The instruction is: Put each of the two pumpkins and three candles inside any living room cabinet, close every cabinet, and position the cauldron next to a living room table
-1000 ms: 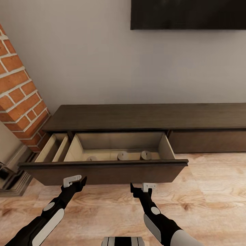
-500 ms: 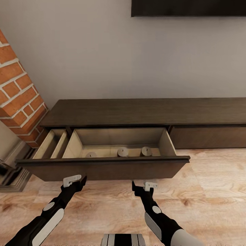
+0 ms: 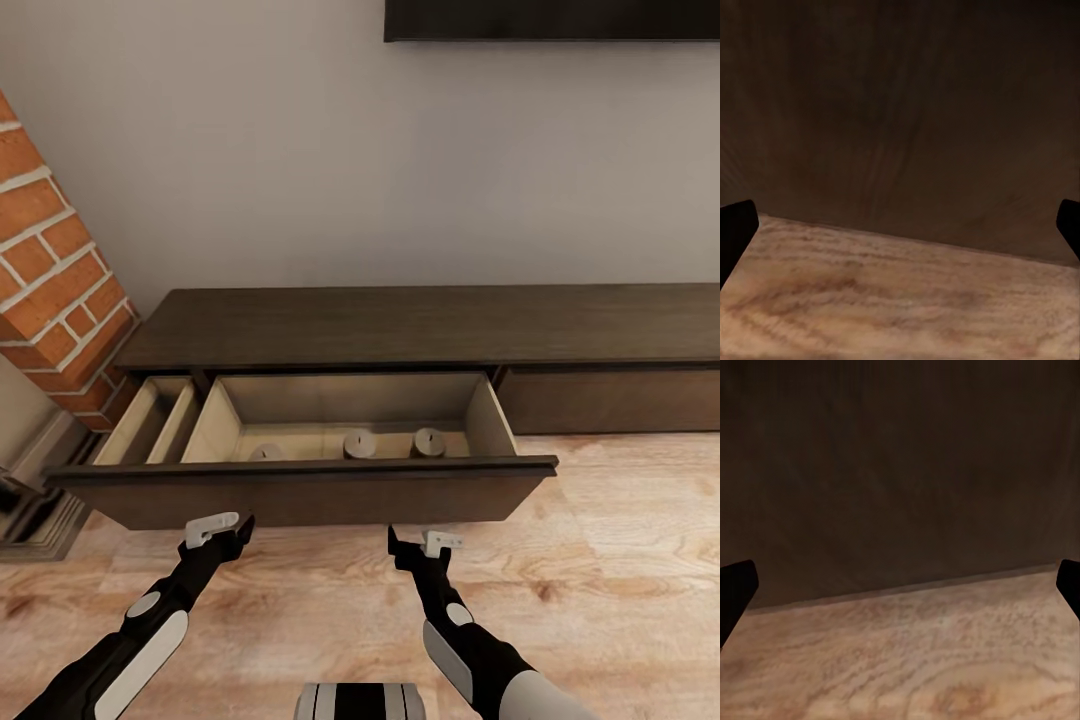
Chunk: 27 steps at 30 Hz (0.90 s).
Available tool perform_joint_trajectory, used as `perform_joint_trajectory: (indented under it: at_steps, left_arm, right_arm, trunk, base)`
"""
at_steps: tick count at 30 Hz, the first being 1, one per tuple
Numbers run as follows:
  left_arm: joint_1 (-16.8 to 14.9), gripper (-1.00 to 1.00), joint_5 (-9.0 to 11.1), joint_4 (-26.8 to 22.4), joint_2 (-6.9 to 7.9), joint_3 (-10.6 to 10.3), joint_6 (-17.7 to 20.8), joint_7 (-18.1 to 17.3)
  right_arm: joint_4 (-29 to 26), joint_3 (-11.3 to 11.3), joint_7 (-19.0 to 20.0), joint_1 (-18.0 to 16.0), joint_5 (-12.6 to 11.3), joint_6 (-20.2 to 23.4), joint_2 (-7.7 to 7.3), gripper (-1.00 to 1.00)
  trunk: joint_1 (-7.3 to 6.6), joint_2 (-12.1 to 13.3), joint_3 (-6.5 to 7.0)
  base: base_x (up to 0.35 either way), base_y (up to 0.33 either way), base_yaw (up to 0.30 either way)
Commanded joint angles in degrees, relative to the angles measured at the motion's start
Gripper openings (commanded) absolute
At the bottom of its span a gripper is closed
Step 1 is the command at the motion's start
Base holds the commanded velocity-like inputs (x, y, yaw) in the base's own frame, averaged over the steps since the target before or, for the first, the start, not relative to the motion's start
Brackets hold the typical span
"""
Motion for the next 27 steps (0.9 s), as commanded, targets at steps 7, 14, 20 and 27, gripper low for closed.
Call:
perform_joint_trajectory:
  at_steps: [7, 14, 20, 27]
  left_arm:
    - [-0.06, 1.00, 0.46, -0.03, 0.06, -0.29, -0.19, 0.43]
    - [-0.06, 1.00, 0.46, -0.03, 0.06, -0.31, -0.16, 0.43]
    - [-0.06, 1.00, 0.45, -0.03, -0.01, -0.29, -0.16, 0.43]
    - [-0.06, 1.00, 0.46, -0.03, 0.05, -0.28, -0.16, 0.43]
  right_arm:
    - [0.02, 0.46, -0.49, -0.06, -0.31, -0.26, -0.04, 1.00]
    - [0.02, 0.46, -0.54, -0.06, -0.30, -0.22, -0.04, 1.00]
    - [0.02, 0.45, -0.58, -0.06, -0.31, -0.11, -0.04, 1.00]
    - [0.02, 0.45, -0.66, -0.06, -0.31, -0.01, -0.04, 1.00]
  trunk:
    - [0.00, -0.02, -0.04]
    - [0.00, -0.02, -0.04]
    - [0.00, -0.02, -0.04]
    - [0.00, -0.02, -0.04]
  base:
    - [0.121, 0.000, 0.000]
    - [0.191, 0.000, 0.000]
    - [0.322, 0.000, 0.000]
    - [0.250, 0.000, 0.000]
